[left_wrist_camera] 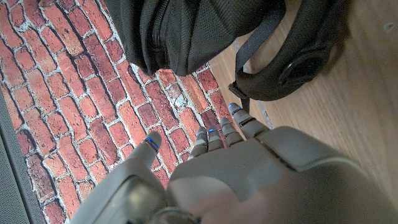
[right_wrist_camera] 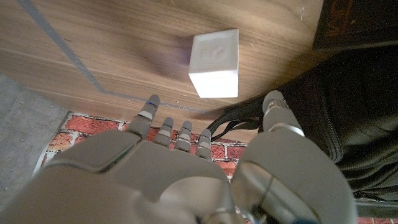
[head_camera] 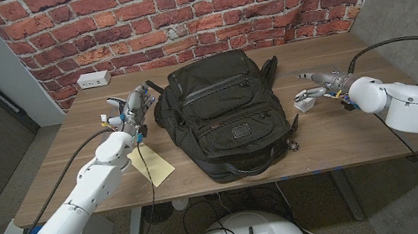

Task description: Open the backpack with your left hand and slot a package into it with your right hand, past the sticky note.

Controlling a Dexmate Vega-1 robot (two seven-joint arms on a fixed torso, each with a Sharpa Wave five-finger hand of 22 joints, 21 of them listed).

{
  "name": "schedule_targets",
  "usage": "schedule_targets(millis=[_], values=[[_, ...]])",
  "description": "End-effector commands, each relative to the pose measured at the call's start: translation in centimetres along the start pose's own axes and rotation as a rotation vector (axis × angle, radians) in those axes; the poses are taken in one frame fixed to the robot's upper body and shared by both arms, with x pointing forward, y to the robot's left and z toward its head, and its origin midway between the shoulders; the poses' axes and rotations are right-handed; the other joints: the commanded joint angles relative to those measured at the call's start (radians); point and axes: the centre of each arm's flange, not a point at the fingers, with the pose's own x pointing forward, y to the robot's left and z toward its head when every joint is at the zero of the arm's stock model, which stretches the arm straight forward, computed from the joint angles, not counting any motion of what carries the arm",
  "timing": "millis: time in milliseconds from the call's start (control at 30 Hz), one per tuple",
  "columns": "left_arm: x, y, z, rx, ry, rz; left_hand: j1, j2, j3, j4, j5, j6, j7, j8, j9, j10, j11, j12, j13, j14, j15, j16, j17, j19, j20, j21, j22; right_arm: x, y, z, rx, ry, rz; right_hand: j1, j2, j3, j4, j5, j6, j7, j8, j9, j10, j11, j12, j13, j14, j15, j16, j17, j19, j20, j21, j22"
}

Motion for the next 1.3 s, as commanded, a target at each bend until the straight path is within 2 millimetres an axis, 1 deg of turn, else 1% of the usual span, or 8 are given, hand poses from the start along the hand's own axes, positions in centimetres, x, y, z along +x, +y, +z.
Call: schedule_targets(millis=[33, 233, 433, 567, 667, 800, 1133, 1300], values=[[-0.6, -0.2, -0.2, -0.002, 0.011, 0.004, 0.003, 0.055, 0.004, -0.007, 0.004, 0.008, -0.003, -0.002, 0.001, 0.007, 0.000, 0.001, 0.005, 0.009, 0.003, 0.001, 0.005, 0.008, -0.021, -0.003, 0.003, 0.3, 0.4, 0.0, -0.079, 0.025, 0.050, 0.027, -0.001, 0.009, 0.000, 0.007, 0.003, -0.002, 0.006, 0.004, 0.018, -0.009, 0.016, 0.006, 0.014, -0.002, 0.010, 0.001, 0.011, -0.001, -0.003, 0.004], [-0.6, -0.4, -0.5, -0.007, 0.018, 0.000, 0.003, 0.055, 0.004, -0.007, 0.004, 0.009, -0.004, -0.002, 0.001, 0.008, -0.001, 0.001, 0.005, 0.011, 0.003, 0.001, 0.005, 0.009, -0.020, -0.003, 0.003, 0.7, 0.4, 0.1, -0.110, 0.034, 0.074, 0.046, -0.007, 0.013, 0.001, 0.009, 0.018, 0.002, 0.015, 0.004, 0.042, -0.026, 0.025, 0.008, 0.019, -0.022, 0.014, 0.000, 0.016, -0.015, -0.007, 0.004], [-0.7, -0.6, -0.8, -0.010, 0.027, 0.000, 0.003, 0.056, 0.005, -0.007, 0.004, 0.008, -0.005, -0.002, 0.001, 0.008, -0.001, 0.000, 0.005, 0.013, 0.004, 0.001, 0.005, 0.009, -0.020, -0.003, 0.003, 1.0, 0.5, 0.1, -0.135, 0.049, 0.094, 0.060, -0.012, 0.014, 0.004, 0.010, 0.048, -0.017, 0.029, 0.005, 0.065, -0.022, 0.033, 0.011, 0.022, -0.024, 0.018, 0.001, 0.020, -0.021, -0.010, 0.004], [-0.8, -0.6, -0.9, -0.012, 0.033, 0.000, 0.002, 0.056, 0.005, -0.007, 0.004, 0.008, -0.005, -0.002, 0.001, 0.009, 0.000, 0.000, 0.005, 0.013, 0.006, 0.000, 0.005, 0.009, -0.019, -0.004, 0.003, 1.0, 0.5, 0.0, -0.147, 0.053, 0.101, 0.075, -0.011, 0.017, 0.007, 0.011, 0.090, -0.032, 0.047, 0.006, 0.088, -0.018, 0.040, 0.014, 0.032, -0.026, 0.024, 0.001, 0.027, -0.026, -0.012, 0.004], [-0.8, -0.6, -1.0, -0.015, 0.034, 0.000, 0.002, 0.056, 0.005, -0.007, 0.004, 0.008, -0.005, -0.002, 0.001, 0.009, -0.001, -0.001, 0.005, 0.014, 0.006, 0.000, 0.005, 0.009, -0.019, -0.004, 0.003, 1.1, 0.6, 0.1, -0.156, 0.056, 0.102, 0.084, -0.012, 0.018, 0.009, 0.011, 0.123, -0.037, 0.062, 0.007, 0.115, -0.017, 0.049, 0.018, 0.042, -0.031, 0.030, 0.002, 0.034, -0.029, -0.012, 0.004], [-0.8, -0.7, -1.1, -0.018, 0.034, -0.002, 0.002, 0.056, 0.006, -0.006, 0.004, 0.008, -0.007, -0.002, 0.001, 0.009, -0.001, -0.001, 0.005, 0.014, 0.007, 0.000, 0.005, 0.009, -0.019, -0.004, 0.003, 1.1, 0.6, 0.2, -0.166, 0.056, 0.092, 0.093, -0.012, 0.019, 0.010, 0.010, 0.145, -0.038, 0.071, 0.007, 0.144, -0.013, 0.059, 0.022, 0.057, -0.036, 0.038, 0.003, 0.046, -0.034, -0.011, 0.004], [-0.6, -0.9, -1.4, -0.023, 0.039, -0.005, 0.001, 0.056, 0.006, -0.006, 0.004, 0.008, -0.011, -0.002, 0.001, 0.012, 0.000, -0.001, 0.006, 0.015, 0.006, -0.001, 0.005, 0.010, -0.018, -0.004, 0.003, 1.3, 0.6, 0.6, -0.195, 0.048, 0.063, 0.126, -0.002, 0.025, 0.011, 0.010, 0.201, -0.048, 0.094, 0.008, 0.230, -0.022, 0.086, 0.034, 0.110, -0.053, 0.064, 0.007, 0.085, -0.058, -0.008, 0.004], [-0.5, -1.0, -1.5, -0.027, 0.039, -0.006, 0.001, 0.057, 0.007, -0.006, 0.004, 0.008, -0.013, -0.002, 0.001, 0.012, -0.004, -0.001, 0.006, 0.016, 0.008, -0.001, 0.005, 0.009, -0.017, -0.004, 0.003, 1.5, 0.6, 0.7, -0.206, 0.044, 0.054, 0.148, 0.004, 0.029, 0.011, 0.008, 0.235, -0.050, 0.109, 0.010, 0.292, -0.030, 0.106, 0.042, 0.144, -0.067, 0.081, 0.009, 0.107, -0.066, -0.007, 0.004]])
